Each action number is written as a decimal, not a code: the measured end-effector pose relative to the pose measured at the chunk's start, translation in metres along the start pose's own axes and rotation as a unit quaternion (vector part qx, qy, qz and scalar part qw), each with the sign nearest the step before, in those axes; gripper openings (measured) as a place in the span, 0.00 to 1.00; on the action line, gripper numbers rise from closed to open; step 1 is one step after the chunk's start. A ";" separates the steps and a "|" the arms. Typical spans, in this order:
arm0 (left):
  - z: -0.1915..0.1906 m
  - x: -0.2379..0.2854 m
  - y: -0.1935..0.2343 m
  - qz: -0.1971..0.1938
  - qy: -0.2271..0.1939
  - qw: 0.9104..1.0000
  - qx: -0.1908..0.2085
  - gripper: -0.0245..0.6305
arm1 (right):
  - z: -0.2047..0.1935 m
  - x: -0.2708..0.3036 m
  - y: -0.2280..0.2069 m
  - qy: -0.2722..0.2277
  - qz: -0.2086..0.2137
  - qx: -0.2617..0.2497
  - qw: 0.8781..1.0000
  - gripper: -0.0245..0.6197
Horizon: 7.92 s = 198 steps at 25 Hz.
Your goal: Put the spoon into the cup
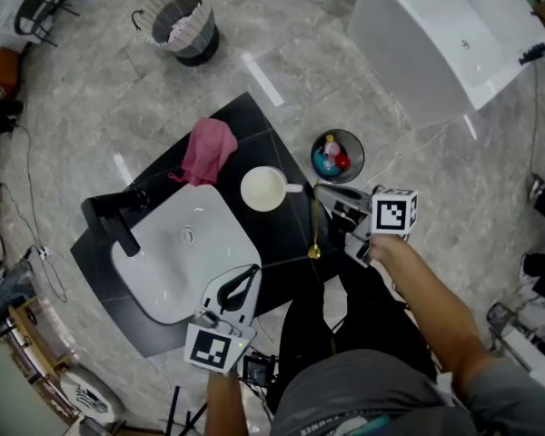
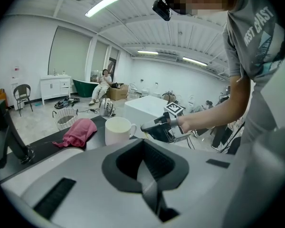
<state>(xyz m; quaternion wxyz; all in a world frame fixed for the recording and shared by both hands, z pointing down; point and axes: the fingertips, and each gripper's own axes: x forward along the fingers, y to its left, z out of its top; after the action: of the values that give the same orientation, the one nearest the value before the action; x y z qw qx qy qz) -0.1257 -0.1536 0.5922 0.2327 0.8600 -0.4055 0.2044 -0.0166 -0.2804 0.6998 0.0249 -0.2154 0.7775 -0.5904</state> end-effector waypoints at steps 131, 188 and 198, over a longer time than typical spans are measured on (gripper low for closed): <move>0.010 -0.086 0.016 0.081 -0.073 0.993 -0.034 0.04 | 0.023 0.037 0.206 0.028 0.074 -0.369 0.926 0.09; 0.006 -0.085 0.064 0.091 -0.065 0.990 -0.084 0.04 | 0.072 0.081 0.181 -0.002 0.069 -0.399 0.914 0.09; 0.015 -0.093 0.056 0.111 -0.069 0.988 -0.078 0.04 | 0.067 0.092 0.186 0.012 0.074 -0.456 0.887 0.09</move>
<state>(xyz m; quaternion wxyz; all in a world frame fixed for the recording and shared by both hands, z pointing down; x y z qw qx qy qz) -0.2228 -0.1372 0.5431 0.2465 0.8008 -0.5285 0.1367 -0.1375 -0.3358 0.5265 -0.0414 -0.1380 0.9749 -0.1698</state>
